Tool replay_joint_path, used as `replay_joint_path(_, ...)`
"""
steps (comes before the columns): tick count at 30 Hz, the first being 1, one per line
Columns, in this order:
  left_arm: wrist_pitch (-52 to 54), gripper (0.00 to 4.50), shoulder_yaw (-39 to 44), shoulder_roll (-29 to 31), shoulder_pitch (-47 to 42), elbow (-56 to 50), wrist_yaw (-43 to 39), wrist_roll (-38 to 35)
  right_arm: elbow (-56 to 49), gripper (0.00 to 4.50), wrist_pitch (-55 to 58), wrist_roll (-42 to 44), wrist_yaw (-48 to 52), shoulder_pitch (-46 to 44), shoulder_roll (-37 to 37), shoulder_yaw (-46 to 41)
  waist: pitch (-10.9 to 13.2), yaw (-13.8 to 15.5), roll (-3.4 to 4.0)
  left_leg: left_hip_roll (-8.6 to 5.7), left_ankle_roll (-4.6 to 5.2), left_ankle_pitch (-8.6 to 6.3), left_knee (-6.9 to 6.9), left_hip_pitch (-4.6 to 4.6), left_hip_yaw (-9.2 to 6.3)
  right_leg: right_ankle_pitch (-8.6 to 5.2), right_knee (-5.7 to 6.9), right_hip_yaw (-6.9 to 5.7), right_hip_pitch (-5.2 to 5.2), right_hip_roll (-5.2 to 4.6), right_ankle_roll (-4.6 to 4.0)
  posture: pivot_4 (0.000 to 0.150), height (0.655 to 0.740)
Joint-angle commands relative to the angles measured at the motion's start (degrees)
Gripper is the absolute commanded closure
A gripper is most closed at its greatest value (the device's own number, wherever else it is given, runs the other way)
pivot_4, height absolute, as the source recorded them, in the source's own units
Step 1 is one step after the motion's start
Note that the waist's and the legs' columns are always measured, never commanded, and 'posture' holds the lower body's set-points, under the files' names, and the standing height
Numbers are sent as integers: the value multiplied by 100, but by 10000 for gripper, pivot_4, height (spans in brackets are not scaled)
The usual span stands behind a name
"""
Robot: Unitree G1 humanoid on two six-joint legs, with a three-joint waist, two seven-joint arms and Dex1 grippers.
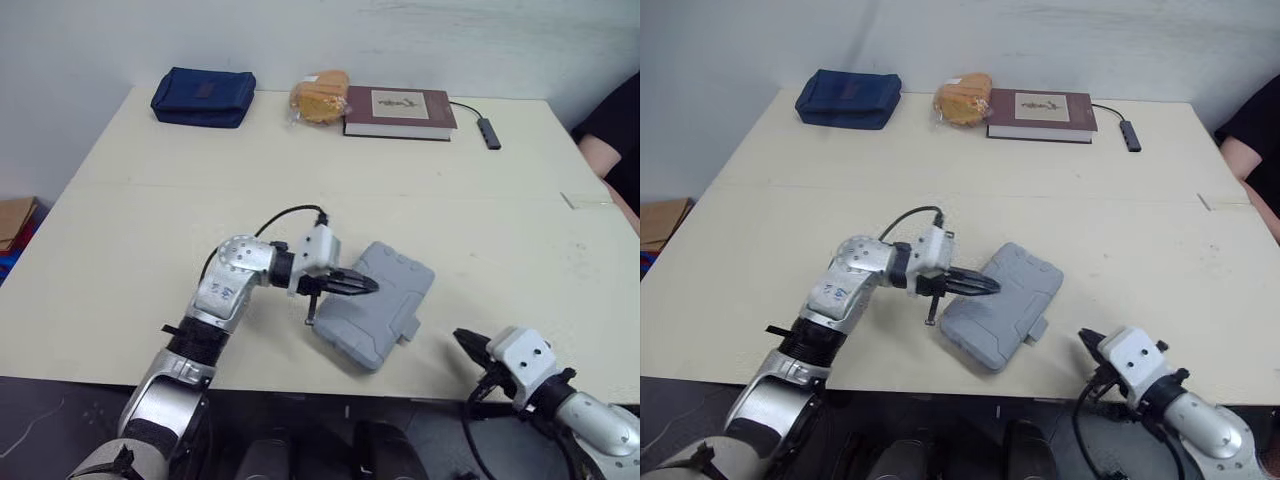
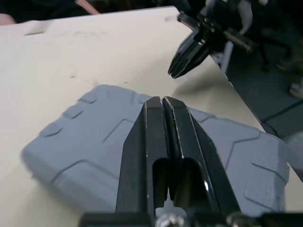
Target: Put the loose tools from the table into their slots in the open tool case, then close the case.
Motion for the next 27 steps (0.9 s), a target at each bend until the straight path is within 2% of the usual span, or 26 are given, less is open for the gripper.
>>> replay_joint_path(1,-668,44787,-482,-88,-214,457,180,699,-430,45000,408,41,-37,-176,18,190,0,24,0,0,2,-1,0,-1,0,0,-3,1,-1,-1,0,1500,7400)
replay_joint_path(4,-533,44787,-993,-88,-369,1049,274,1329,-306,45000,552,-215,-48,-450,-22,531,0,42,-1,-1,5,-3,0,-6,-2,-1,-8,9,-4,-5,-1,1500,7400)
replay_joint_path(9,-670,44787,-1269,85,-175,1300,219,1626,-107,45000,875,-394,-58,-733,-37,826,-16,28,7,0,18,-10,1,0,-4,-2,-15,27,4,-21,-3,1500,7400)
replay_joint_path(13,-120,44787,-1061,-72,-183,1318,595,1544,96,45000,987,-495,-47,-935,1,1063,-47,24,10,3,18,-13,0,14,-5,-4,-17,48,17,-23,-8,1500,7400)
replay_joint_path(21,57,44787,-1238,-129,-62,1155,708,1574,419,45000,830,-582,61,-1306,49,1271,-104,6,2,7,17,-16,-2,20,-8,-5,-15,53,18,-26,-10,1500,7400)
replay_joint_path(27,96,44787,-1259,-110,-19,1072,721,1592,131,45000,970,-411,298,-963,-263,796,-112,25,6,7,12,-17,-17,20,-9,-10,-21,52,15,-27,-17,1500,7400)
